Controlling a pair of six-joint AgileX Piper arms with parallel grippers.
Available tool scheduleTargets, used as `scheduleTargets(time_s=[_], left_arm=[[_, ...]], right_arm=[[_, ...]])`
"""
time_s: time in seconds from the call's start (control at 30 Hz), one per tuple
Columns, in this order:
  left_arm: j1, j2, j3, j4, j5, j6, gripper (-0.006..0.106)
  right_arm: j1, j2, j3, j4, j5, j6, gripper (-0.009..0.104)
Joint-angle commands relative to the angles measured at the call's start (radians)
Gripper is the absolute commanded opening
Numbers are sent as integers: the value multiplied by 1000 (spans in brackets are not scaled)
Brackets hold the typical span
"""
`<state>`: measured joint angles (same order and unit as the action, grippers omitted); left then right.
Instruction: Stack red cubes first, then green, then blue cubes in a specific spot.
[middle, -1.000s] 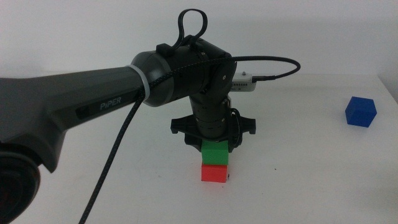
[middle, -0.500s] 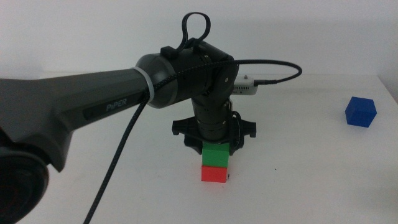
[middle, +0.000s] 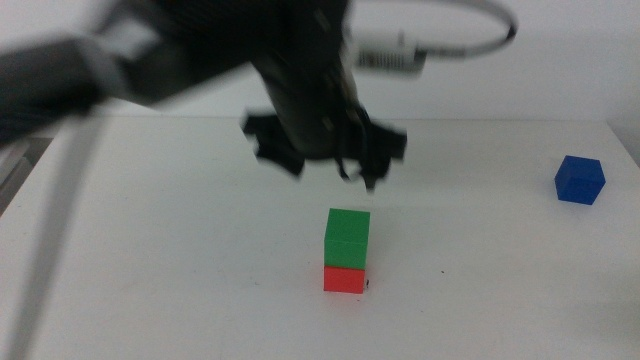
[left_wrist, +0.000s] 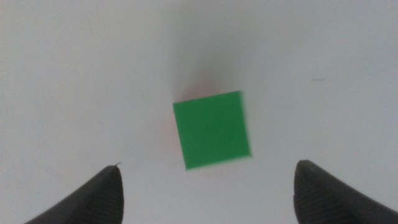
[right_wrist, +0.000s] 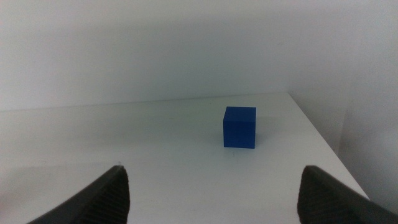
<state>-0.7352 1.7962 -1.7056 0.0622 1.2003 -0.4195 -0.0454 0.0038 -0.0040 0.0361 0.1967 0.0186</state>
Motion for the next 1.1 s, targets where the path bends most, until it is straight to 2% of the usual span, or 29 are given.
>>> scheduleTargets(time_s=[0.0,0.07,0.17,0.3,0.33,0.53,1.07], left_arm=[[1,-143,-10,-13,21,140,94],[-5,-249,31,-15,21,206,94],[-13,-454,192,-78,-4,288,94],[-13,-749,463,-262,-225,388,94],[-13,-807,509,-282,-252,403,94],[-13,-975,586,-281,-264,386,94],[-13,-995,586,-300,-304,386,94]], right_arm=[[-5,-4,4,-8,-11,-9,92],[-5,-4,4,-8,-11,-9,92],[-5,-4,4,-8,-11,-9,92],[-5,-4,4,-8,-11,-9,92],[-5,-4,4,-8,-11,-9,92],[-5,-4,4,-8,-11,-9,92],[-5,-4,4,-8,-11,-9,92]])
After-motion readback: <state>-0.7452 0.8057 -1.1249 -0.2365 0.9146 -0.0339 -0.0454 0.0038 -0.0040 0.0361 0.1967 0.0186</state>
